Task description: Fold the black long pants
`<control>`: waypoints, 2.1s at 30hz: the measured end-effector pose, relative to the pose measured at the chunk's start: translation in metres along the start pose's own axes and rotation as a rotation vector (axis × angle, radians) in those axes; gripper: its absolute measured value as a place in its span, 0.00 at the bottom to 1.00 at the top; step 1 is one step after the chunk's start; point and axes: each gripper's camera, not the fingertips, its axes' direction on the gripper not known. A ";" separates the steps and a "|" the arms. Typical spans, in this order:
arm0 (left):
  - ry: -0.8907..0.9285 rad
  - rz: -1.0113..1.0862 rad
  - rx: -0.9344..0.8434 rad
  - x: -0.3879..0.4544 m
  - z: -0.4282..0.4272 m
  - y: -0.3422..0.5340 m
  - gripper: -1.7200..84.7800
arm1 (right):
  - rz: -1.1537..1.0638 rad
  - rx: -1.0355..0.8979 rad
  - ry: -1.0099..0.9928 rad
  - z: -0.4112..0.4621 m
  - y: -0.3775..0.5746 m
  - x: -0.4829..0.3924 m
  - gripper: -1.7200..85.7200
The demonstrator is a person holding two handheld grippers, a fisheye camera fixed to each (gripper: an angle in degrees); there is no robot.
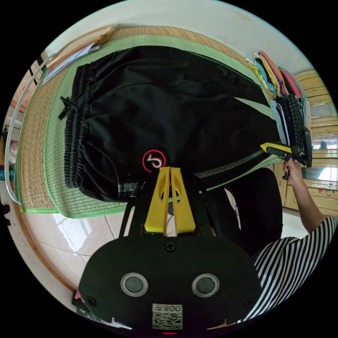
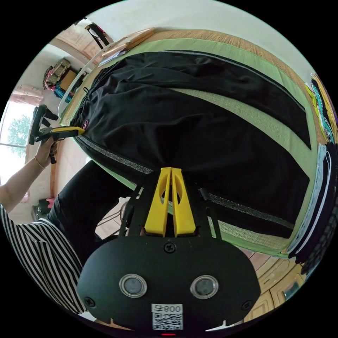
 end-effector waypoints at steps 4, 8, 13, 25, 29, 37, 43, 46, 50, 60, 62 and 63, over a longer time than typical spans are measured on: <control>0.053 -0.006 0.080 -0.029 0.009 0.008 0.02 | 0.074 0.019 0.013 -0.004 -0.025 -0.002 0.02; 0.078 -0.015 0.130 -0.060 0.018 0.011 0.02 | 0.101 0.079 -0.002 -0.017 -0.053 -0.004 0.02; 0.146 0.007 0.201 -0.111 0.034 -0.006 0.02 | 0.049 0.130 -0.025 -0.024 -0.126 -0.017 0.02; 0.072 -0.039 0.270 -0.208 0.067 -0.089 0.02 | -0.127 0.052 -0.022 0.044 -0.323 -0.090 0.02; 0.009 -0.104 0.215 -0.239 0.089 -0.105 0.02 | -0.144 0.056 -0.010 0.056 -0.337 -0.104 0.02; 0.096 -0.063 0.359 -0.274 0.073 -0.116 0.04 | -0.200 0.186 0.012 0.016 -0.384 -0.126 0.04; 0.044 0.006 0.331 -0.298 0.060 -0.164 0.10 | -0.274 0.203 0.136 -0.002 -0.483 -0.148 0.09; -0.002 0.044 0.251 -0.304 0.065 -0.189 0.12 | -0.346 0.136 0.185 0.007 -0.526 -0.163 0.11; -0.095 0.105 0.135 -0.305 0.073 -0.214 0.13 | -0.419 0.069 0.254 0.020 -0.562 -0.178 0.12; -0.195 0.166 0.023 -0.307 0.074 -0.236 0.11 | -0.485 -0.039 0.231 0.030 -0.605 -0.199 0.11; -0.209 0.165 0.017 -0.306 0.072 -0.235 0.10 | -0.488 -0.046 0.235 0.026 -0.609 -0.205 0.09; -0.209 0.167 0.011 -0.305 0.070 -0.235 0.10 | -0.487 -0.060 0.219 0.023 -0.612 -0.207 0.08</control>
